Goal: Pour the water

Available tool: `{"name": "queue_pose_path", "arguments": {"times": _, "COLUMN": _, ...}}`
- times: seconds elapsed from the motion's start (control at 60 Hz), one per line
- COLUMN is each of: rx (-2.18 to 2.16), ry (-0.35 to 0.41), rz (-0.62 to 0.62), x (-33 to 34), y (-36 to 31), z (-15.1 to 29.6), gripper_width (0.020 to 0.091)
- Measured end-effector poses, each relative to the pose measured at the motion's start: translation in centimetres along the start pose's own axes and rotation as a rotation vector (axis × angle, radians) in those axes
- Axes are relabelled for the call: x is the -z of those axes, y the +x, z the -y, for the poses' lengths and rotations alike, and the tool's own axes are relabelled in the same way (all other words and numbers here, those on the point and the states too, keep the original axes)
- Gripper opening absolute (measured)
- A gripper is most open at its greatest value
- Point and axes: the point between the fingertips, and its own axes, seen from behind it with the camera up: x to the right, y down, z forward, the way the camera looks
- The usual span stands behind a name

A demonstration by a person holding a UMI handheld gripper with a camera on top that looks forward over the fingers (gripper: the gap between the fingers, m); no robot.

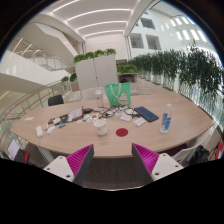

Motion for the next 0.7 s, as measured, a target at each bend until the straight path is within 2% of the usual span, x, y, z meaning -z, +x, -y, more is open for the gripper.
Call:
{"name": "queue_pose_path", "arguments": {"times": 0.033, "rx": -0.007, "ry": 0.012, "rz": -0.016, "x": 0.7, "y": -3.7, "z": -1.3, "gripper_width": 0.0833}}
{"name": "queue_pose_path", "arguments": {"times": 0.217, "rx": 0.033, "ry": 0.095, "rz": -0.066, "x": -0.2, "y": -1.4, "z": -0.3, "gripper_width": 0.0829}}
{"name": "queue_pose_path", "arguments": {"times": 0.333, "rx": 0.064, "ry": 0.144, "rz": -0.142, "x": -3.4, "y": 4.4, "z": 0.7, "gripper_width": 0.0827}}
{"name": "queue_pose_path", "arguments": {"times": 0.533, "rx": 0.038, "ry": 0.198, "rz": -0.274, "x": -13.3, "y": 17.9, "z": 3.2, "gripper_width": 0.0828}}
{"name": "queue_pose_path", "arguments": {"times": 0.7, "rx": 0.004, "ry": 0.171, "rz": -0.325, "x": -23.5, "y": 27.7, "z": 3.4, "gripper_width": 0.0829}}
